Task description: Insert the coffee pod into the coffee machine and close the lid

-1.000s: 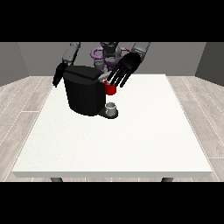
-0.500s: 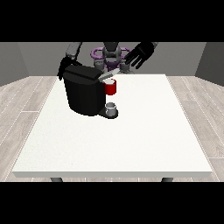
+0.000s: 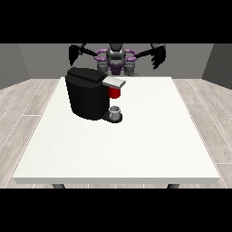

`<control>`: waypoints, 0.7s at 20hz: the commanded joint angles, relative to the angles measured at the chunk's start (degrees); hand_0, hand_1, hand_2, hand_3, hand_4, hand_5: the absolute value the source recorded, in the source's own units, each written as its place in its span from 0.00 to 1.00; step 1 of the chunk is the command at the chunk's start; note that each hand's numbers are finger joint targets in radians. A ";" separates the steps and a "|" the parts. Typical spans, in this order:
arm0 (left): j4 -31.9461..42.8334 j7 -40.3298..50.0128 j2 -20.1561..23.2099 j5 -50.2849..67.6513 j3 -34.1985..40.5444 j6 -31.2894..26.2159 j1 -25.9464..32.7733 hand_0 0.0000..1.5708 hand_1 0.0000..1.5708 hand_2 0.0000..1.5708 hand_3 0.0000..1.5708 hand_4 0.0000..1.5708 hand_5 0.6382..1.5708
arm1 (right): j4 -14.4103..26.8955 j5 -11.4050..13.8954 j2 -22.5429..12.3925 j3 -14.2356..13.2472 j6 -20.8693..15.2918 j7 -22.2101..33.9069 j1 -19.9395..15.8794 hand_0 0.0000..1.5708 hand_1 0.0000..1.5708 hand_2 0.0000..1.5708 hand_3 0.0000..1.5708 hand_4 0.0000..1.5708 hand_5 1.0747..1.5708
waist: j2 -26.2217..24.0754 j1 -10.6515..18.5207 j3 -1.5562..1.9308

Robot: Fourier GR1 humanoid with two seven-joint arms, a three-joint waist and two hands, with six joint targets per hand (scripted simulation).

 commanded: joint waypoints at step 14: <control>-15.13 7.51 -4.95 10.43 -4.76 -4.91 12.03 0.00 0.00 0.00 0.00 0.26 1.00 | 2.84 -1.84 -6.08 -4.21 3.17 5.77 -9.15 0.00 0.00 0.00 0.00 0.07 1.00 | -0.43 10.74 0.10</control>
